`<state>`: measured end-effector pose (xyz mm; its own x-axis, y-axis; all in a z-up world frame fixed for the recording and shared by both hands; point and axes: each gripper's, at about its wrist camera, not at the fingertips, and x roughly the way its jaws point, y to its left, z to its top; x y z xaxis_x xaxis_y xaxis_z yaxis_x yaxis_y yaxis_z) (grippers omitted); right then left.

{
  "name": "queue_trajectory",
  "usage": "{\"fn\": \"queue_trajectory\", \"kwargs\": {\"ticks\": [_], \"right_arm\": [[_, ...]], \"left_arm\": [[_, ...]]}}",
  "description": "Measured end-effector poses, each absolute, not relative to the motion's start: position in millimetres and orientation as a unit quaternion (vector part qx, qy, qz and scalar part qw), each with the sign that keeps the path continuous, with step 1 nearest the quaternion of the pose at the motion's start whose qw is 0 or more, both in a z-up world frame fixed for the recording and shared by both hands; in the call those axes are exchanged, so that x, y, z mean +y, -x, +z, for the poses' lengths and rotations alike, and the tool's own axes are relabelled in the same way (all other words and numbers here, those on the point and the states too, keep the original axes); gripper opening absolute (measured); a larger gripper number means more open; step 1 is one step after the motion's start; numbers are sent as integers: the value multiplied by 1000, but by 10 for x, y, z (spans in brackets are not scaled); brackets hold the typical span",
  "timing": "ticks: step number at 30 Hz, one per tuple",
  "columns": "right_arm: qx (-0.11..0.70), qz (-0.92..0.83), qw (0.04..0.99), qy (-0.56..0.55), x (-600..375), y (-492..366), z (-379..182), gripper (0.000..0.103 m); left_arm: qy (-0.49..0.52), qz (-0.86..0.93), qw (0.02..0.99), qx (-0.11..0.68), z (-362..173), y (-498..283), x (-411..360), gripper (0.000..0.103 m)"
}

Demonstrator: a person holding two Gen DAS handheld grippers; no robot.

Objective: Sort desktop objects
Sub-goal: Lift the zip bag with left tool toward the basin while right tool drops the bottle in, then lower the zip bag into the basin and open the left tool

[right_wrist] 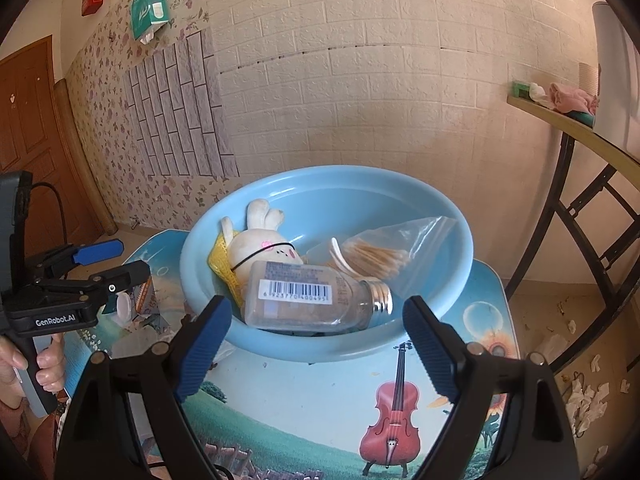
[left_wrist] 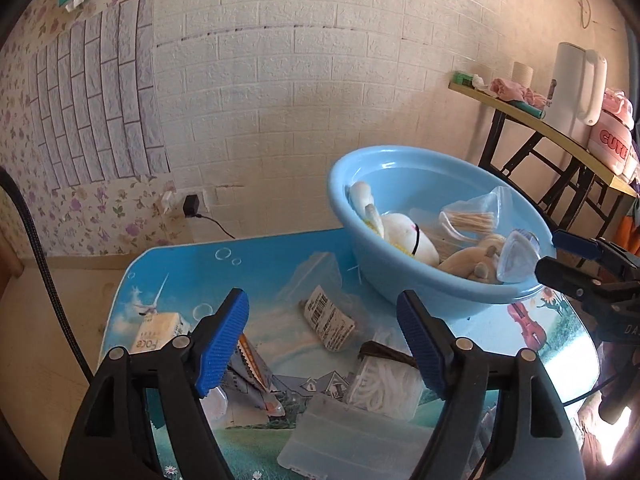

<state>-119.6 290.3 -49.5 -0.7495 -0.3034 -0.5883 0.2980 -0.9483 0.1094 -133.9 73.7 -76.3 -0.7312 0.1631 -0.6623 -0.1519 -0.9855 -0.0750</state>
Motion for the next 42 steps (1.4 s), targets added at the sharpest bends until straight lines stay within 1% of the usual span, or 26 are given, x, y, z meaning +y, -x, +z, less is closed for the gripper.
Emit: {"fn": "queue_trajectory", "kwargs": {"ticks": [6, 10, 11, 12, 14, 15, 18, 21, 25, 32, 37, 42], "right_arm": [[-2, -935, 164, -314, 2903, 1215, -503, 89], [1, -935, 166, -313, 2904, 1224, -504, 89], [1, -935, 166, -312, 2905, 1226, -505, 89], [2, -935, 166, -312, 2903, 1229, -505, 89], [2, -935, 166, -313, 2901, 1230, -505, 89], [2, -935, 167, -313, 2900, 1231, -505, 89], [-1, -935, 168, -313, 2901, 1238, -505, 89], [-1, -935, 168, -312, 2896, 1232, -505, 89], [-4, -936, 167, -311, 2900, 1210, -505, 89], [-8, -937, 167, -307, 2922, 1178, -483, 89], [-4, -937, 162, -310, 2941, 1184, -498, 89], [-1, -939, 151, -309, 2956, 1211, -515, 89]], "left_arm": [[414, 904, 105, -24, -1134, 1579, 800, 76], [436, 892, 109, -33, -1272, 1721, 839, 76], [442, 889, 115, -38, -1302, 1747, 848, 74], [447, 885, 126, -44, -1324, 1767, 866, 59], [449, 879, 150, -53, -1342, 1790, 888, 40], [449, 879, 151, -51, -1335, 1796, 894, 26], [452, 878, 153, -44, -1318, 1805, 887, 12], [441, 885, 141, -42, -1281, 1761, 841, 9], [414, 902, 113, -42, -1144, 1642, 744, 8], [347, 930, 99, -69, -678, 1489, 583, 8], [313, 939, 125, -73, -342, 1454, 674, 8], [316, 933, 162, -52, -270, 1541, 1040, 8]]}}
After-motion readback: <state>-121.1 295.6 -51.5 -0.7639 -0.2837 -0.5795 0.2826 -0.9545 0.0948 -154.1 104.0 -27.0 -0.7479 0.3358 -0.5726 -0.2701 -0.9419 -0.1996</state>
